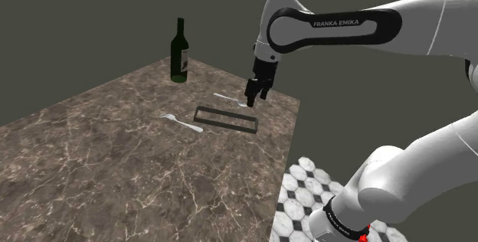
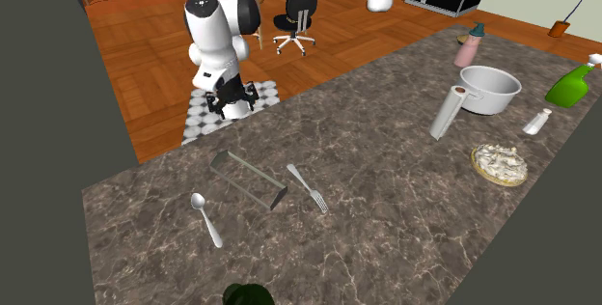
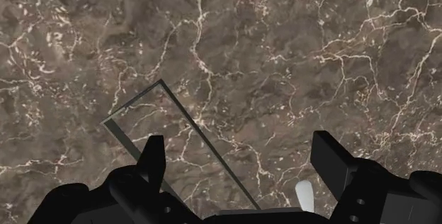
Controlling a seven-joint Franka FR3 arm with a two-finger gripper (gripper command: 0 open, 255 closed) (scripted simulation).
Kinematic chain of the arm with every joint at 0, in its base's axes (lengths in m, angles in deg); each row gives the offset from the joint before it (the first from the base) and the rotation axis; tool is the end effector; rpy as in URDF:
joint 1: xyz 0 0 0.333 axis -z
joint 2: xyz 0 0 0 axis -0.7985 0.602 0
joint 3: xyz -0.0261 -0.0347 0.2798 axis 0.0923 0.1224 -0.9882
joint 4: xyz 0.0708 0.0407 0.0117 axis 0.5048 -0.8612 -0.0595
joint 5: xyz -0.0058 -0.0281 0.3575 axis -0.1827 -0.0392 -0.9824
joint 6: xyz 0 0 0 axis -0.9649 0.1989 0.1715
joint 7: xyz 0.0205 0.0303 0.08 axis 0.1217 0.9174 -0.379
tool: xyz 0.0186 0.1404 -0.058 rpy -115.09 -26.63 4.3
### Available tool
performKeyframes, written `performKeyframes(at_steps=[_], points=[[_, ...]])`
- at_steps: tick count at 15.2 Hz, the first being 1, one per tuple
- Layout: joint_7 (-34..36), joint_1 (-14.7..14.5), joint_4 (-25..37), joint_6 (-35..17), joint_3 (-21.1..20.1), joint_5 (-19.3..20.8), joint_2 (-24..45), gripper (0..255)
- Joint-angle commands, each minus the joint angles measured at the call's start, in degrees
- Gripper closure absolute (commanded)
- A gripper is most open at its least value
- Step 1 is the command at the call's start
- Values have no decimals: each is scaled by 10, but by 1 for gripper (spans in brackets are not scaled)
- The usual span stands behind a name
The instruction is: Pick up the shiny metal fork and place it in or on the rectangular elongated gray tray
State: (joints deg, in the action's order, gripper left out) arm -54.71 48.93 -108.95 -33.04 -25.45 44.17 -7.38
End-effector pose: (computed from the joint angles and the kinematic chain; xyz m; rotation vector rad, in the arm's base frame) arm 0.4222 0.0580 0.4174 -3.0762 -0.2605 0.1738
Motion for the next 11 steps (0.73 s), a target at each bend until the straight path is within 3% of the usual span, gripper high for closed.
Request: performKeyframes(at_steps=[1, 11], points=[[-3, -6, 20, -20, -5, -8, 41, 0], [-19, -32, 178, -68, -29, -33, 250, 0]])
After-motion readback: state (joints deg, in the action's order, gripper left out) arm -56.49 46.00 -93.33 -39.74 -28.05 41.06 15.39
